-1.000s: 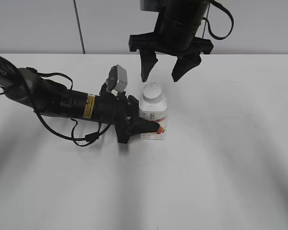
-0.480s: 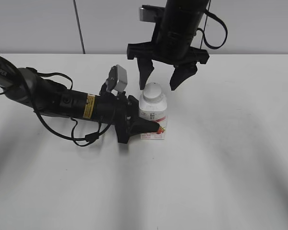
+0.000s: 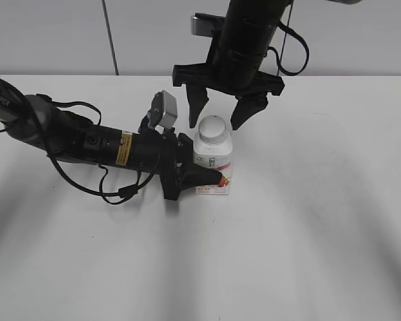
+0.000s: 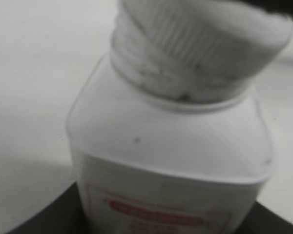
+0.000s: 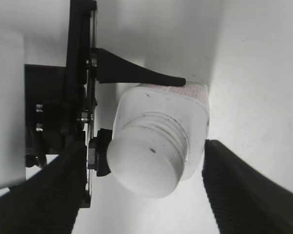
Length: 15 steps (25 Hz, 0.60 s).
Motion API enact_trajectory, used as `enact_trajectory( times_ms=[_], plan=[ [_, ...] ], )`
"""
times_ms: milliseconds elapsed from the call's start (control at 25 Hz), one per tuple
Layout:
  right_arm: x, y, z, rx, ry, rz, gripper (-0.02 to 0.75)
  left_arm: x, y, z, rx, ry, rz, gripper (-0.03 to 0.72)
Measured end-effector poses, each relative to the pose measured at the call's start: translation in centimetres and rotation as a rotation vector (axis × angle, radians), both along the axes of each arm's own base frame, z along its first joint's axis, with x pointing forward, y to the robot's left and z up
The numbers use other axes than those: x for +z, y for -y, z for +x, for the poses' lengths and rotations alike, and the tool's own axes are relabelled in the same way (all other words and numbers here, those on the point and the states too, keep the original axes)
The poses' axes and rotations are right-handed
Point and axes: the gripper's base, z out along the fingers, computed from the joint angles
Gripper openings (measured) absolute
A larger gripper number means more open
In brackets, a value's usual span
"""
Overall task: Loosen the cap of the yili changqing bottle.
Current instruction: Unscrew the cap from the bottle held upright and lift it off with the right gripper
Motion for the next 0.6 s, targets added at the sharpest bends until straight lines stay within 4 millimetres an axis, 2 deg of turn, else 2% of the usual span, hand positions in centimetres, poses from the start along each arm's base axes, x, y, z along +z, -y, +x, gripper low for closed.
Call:
enact_trajectory(
  times_ms=[320, 600],
  plan=[
    [0.02, -0.17, 0.26, -0.01, 0.025, 0.019, 0.577, 0.0, 0.0, 0.0, 0.0, 0.0, 0.0, 0.366],
    [-0.77, -0.28, 0.39, -0.012, 0.008, 0.013, 0.577, 0.01, 0.0, -0.01, -0.001, 0.0, -0.001, 0.366]
  ],
)
